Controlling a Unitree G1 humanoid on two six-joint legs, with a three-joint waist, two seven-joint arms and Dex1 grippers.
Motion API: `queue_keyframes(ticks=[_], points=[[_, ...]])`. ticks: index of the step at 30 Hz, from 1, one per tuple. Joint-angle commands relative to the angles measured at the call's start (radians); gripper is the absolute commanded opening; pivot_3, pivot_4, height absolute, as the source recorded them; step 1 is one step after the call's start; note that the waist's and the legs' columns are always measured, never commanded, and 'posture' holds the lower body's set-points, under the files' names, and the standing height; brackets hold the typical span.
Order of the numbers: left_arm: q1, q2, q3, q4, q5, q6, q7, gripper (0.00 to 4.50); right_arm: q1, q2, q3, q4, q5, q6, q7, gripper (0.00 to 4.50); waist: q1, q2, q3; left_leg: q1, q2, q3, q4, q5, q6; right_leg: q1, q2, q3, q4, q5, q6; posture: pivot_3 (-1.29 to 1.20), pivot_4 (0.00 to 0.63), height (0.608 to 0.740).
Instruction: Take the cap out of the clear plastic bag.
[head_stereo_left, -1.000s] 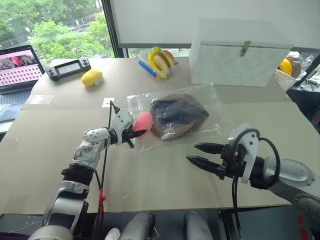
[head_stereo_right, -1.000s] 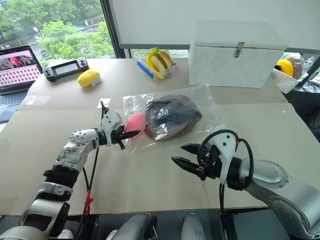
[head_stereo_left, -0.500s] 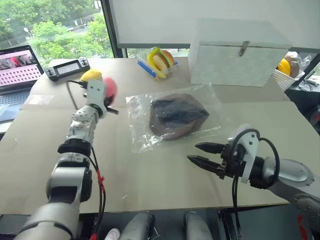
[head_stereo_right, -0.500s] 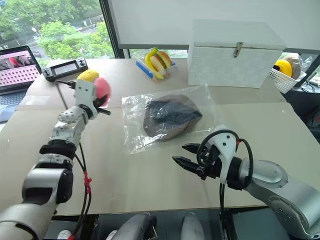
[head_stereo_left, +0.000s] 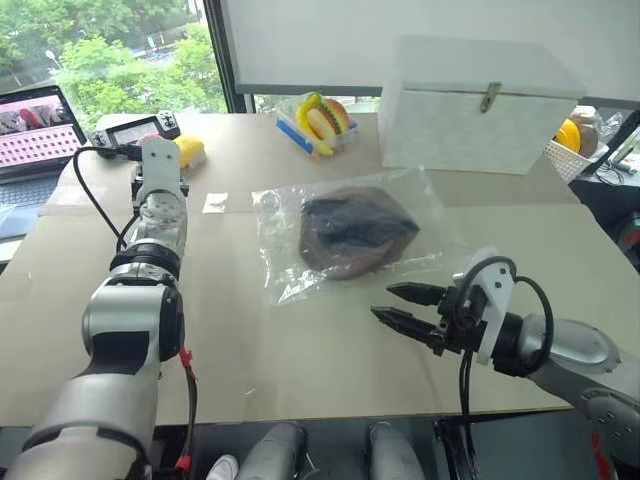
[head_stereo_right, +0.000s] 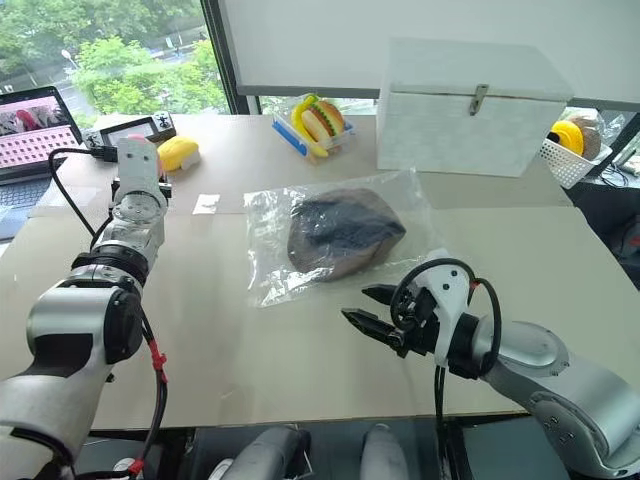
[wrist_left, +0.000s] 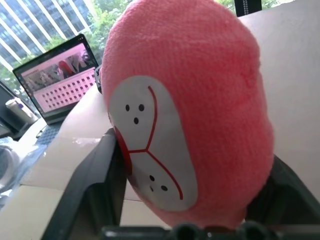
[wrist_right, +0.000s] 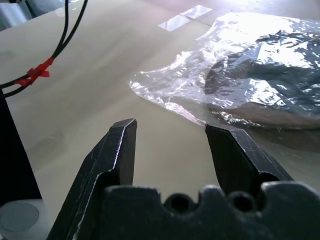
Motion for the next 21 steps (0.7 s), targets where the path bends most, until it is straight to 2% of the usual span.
queue_keyframes(ticks=[1, 9, 15, 18, 21], points=[[-0.034, 0.033, 0.007, -0.011, 0.025, -0.028, 0.022, 4.46, 0.015, 0.006, -0.016, -0.037, -0.003, -0.022, -0.009, 3.31, -0.001, 0.000, 0.000, 0.000, 0.000, 0.000, 0.000, 0.000, 0.000, 0.000, 0.000, 0.000, 0.000, 0.000, 0.000, 0.00, 0.150, 0.740], [-0.039, 0.052, 0.017, -0.008, 0.036, -0.019, -0.003, 4.46, 0.033, 0.012, -0.015, -0.038, -0.013, -0.029, -0.015, 3.31, 0.001, 0.000, 0.000, 0.000, 0.000, 0.001, 0.001, 0.000, 0.000, 0.000, 0.000, 0.000, 0.001, 0.000, 0.000, 0.00, 0.150, 0.740], [-0.060, 0.023, 0.037, -0.016, 0.019, -0.071, -0.063, 4.46, 0.032, 0.012, -0.008, -0.030, -0.020, -0.028, -0.009, 3.31, 0.001, 0.000, 0.000, 0.000, 0.000, 0.001, 0.002, 0.000, 0.000, 0.000, 0.000, 0.000, 0.001, 0.000, 0.000, 0.00, 0.150, 0.740], [-0.045, -0.040, 0.088, -0.066, -0.078, -0.270, -0.343, 4.46, 0.037, 0.010, -0.011, -0.025, -0.036, -0.035, -0.005, 3.31, 0.005, 0.000, 0.000, 0.000, 0.000, 0.001, 0.003, 0.000, 0.000, 0.000, 0.000, 0.000, 0.002, 0.000, 0.000, 0.00, 0.150, 0.740], [0.008, -0.079, 0.151, -0.124, -0.200, -0.301, -0.648, 4.46, 0.038, 0.027, -0.025, -0.007, -0.043, -0.043, -0.012, 3.31, 0.004, 0.000, 0.000, -0.002, 0.000, 0.001, 0.008, 0.000, -0.001, 0.001, 0.000, -0.002, 0.001, 0.000, 0.000, 0.00, 0.150, 0.740]])
